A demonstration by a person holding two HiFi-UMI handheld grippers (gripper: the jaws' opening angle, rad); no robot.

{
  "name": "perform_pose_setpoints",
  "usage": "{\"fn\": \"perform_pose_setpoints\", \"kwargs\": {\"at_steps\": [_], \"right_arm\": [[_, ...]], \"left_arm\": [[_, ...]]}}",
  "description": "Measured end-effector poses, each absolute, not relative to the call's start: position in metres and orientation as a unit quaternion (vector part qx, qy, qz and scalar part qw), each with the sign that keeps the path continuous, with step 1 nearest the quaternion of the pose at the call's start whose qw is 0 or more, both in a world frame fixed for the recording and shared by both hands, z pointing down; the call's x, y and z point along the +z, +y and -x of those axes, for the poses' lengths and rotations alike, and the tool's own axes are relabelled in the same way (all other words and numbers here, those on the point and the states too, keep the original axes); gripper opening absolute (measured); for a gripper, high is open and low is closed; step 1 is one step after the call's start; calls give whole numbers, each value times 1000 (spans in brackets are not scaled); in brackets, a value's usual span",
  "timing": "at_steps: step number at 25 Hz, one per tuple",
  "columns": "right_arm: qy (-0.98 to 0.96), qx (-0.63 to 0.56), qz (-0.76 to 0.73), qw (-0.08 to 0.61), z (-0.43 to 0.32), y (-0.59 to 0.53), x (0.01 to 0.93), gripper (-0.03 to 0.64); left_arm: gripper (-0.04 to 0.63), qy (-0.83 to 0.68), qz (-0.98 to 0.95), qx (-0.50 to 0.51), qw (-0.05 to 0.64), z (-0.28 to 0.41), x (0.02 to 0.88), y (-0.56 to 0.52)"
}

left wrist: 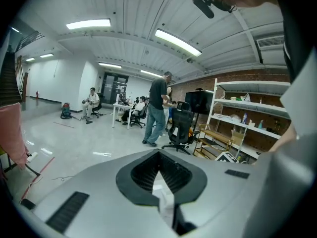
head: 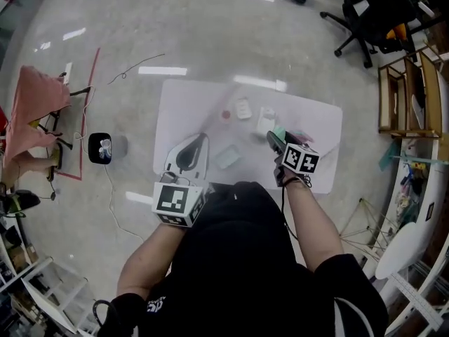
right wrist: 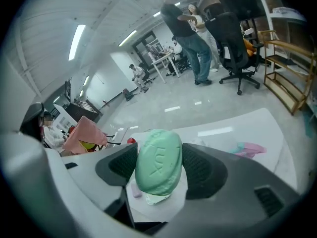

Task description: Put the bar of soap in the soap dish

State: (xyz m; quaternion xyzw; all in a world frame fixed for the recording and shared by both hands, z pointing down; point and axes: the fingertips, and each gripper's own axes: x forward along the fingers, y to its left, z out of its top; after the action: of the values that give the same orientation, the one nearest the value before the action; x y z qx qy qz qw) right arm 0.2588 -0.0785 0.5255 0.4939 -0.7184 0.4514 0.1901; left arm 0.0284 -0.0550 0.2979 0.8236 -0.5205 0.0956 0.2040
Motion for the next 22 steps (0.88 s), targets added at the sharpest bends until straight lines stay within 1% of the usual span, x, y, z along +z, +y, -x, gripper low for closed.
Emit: {"fn": "perform_pose_setpoints", "kwargs": {"at_steps": [7, 14, 22], "right_arm": [[-682, 479, -509, 217, -280, -107, 607, 296], [-654, 494, -501, 281, -283, -120, 685, 296], [-633, 482, -487, 360, -284, -118, 731, 296]], "left_arm": [[8, -504, -822, 126, 233, -51, 325, -65], [9, -514, -812, 137, 239, -41, 342, -68], [9, -540, -792, 135, 251, -23, 350, -81]]}}
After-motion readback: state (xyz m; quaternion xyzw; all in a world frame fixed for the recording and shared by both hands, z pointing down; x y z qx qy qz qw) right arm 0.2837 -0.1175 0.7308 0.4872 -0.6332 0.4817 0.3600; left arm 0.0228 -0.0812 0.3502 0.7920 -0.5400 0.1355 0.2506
